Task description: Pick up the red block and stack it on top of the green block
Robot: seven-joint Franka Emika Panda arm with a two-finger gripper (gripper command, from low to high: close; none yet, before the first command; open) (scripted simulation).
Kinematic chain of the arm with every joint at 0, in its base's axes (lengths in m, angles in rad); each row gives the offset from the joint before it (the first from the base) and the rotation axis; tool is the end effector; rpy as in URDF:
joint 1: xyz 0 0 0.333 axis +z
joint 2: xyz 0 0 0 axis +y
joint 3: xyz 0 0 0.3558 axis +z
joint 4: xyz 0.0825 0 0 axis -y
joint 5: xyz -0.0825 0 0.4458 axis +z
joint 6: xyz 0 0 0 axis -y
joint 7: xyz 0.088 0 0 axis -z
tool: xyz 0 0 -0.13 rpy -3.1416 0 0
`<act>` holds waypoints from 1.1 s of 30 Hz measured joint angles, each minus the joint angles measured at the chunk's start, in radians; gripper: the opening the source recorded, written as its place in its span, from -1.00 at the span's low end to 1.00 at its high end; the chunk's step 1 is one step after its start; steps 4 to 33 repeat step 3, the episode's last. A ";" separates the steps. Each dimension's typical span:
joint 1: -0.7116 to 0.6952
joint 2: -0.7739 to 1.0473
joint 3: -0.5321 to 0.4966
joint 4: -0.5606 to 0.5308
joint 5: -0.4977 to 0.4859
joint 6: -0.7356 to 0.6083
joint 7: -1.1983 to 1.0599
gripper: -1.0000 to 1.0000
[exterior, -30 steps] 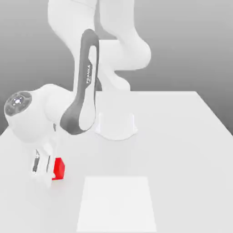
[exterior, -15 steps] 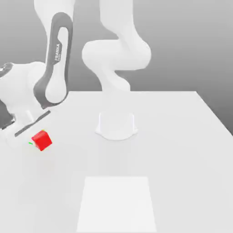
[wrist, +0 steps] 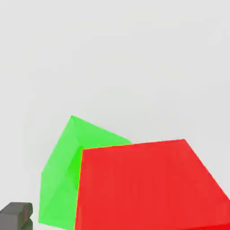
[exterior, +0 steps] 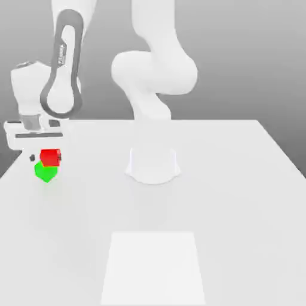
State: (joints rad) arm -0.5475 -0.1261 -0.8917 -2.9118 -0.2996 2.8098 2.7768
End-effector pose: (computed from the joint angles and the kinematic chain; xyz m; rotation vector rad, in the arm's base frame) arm 0.0759 -0.3445 0.1642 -1.2013 -2.8997 -0.0132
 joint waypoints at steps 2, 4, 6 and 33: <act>-0.075 -0.094 0.057 0.001 -0.104 -0.083 0.077 1.00; -0.108 -0.139 0.084 0.001 -0.134 -0.126 0.099 1.00; -0.108 -0.139 0.084 0.001 -0.134 -0.126 0.099 1.00; -0.108 -0.139 0.084 0.001 -0.134 -0.126 0.099 1.00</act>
